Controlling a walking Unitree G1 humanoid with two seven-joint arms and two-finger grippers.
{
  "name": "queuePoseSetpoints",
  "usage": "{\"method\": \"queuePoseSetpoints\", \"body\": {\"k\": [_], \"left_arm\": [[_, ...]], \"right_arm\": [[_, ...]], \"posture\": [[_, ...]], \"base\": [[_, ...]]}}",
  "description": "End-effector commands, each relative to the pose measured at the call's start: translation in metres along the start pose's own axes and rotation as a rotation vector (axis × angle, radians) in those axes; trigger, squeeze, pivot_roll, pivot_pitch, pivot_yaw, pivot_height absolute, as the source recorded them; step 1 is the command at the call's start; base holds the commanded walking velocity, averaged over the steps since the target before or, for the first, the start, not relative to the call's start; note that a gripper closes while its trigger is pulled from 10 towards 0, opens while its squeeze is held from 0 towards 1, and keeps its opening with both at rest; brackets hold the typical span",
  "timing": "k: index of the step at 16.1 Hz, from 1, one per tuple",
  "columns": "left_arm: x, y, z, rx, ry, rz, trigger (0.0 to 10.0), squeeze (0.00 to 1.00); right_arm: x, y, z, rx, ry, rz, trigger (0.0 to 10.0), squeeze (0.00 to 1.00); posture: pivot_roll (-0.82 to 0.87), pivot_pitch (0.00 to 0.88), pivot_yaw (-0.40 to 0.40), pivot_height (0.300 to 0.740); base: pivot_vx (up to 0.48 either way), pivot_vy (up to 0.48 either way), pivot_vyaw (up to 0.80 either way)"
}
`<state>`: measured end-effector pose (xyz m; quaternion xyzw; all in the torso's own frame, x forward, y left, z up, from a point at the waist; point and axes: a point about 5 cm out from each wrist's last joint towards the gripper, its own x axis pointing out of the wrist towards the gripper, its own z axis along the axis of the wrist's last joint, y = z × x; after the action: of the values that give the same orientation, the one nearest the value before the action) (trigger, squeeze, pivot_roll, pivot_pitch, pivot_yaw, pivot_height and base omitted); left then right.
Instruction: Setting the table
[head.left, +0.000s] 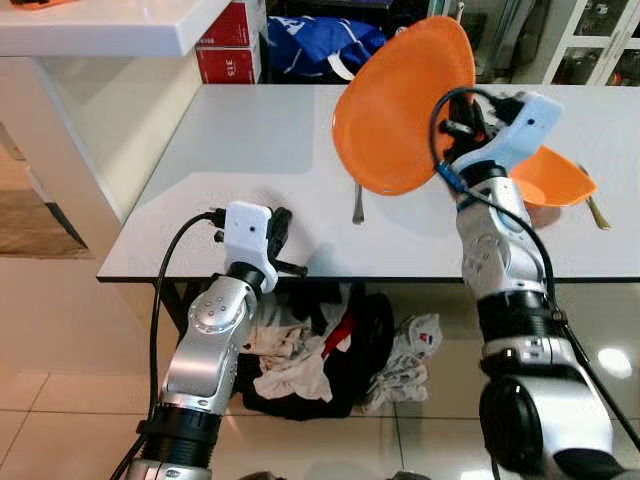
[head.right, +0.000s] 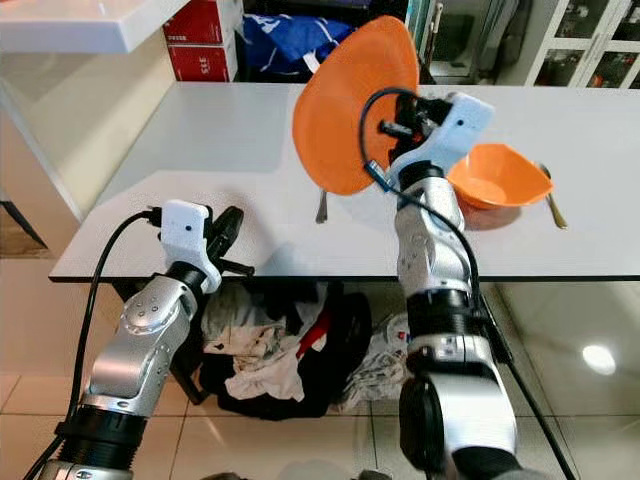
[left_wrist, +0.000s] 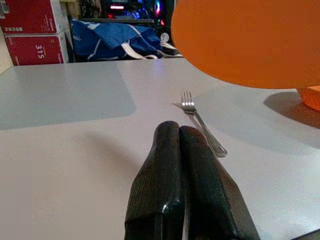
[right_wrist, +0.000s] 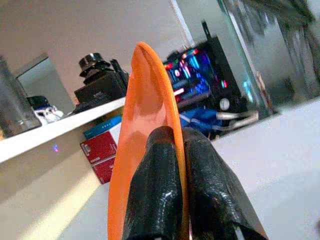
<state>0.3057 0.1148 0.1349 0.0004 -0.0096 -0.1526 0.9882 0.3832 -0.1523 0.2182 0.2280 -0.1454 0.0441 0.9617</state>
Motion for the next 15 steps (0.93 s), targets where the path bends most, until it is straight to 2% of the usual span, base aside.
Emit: {"method": "queuePoseSetpoints", "body": {"k": [1,3,4,5,8,10,15], "left_arm": [[-0.001,0.0,0.003,0.0,-0.003,0.007,10.0,0.0],[-0.003,-0.003,0.004,-0.002,-0.005,-0.008,10.0,0.0],[-0.006,-0.005,0.005,-0.014,-0.004,-0.028,10.0,0.0],[-0.008,-0.008,0.009,-0.032,0.001,-0.068,10.0,0.0],[-0.012,-0.013,0.023,-0.032,0.008,-0.152,10.0,0.0],[-0.014,-0.014,0.029,-0.038,0.006,-0.169,10.0,0.0],[-0.019,-0.014,0.027,-0.048,0.04,-0.161,10.0,0.0]], "right_arm": [[0.005,0.0,0.005,0.049,-0.006,-0.004,0.0,0.0],[0.006,-0.016,-0.002,0.102,0.033,-0.072,0.0,0.0],[0.004,-0.029,-0.01,0.151,0.079,-0.132,0.0,0.0],[0.003,-0.035,-0.014,0.169,0.096,-0.159,0.0,0.0],[-0.001,-0.043,-0.021,0.186,0.112,-0.187,0.0,0.0],[-0.003,-0.051,-0.024,0.188,0.11,-0.216,0.0,0.0],[-0.008,-0.065,-0.021,0.211,0.065,-0.264,0.0,0.0]], "posture": [[-0.03,0.0,0.021,0.736],[-0.02,0.0,0.02,0.736],[-0.02,0.0,0.02,0.736],[-0.01,0.0,0.022,0.736],[0.0,0.0,0.028,0.736],[0.01,0.0,0.032,0.736],[0.01,0.0,0.032,0.736]], "base": [[0.0,0.0,0.0],[0.0,0.0,0.0],[0.0,0.0,0.0],[0.0,0.0,0.0],[0.0,0.0,0.0],[0.0,0.0,0.0],[0.0,0.0,0.0]]}}
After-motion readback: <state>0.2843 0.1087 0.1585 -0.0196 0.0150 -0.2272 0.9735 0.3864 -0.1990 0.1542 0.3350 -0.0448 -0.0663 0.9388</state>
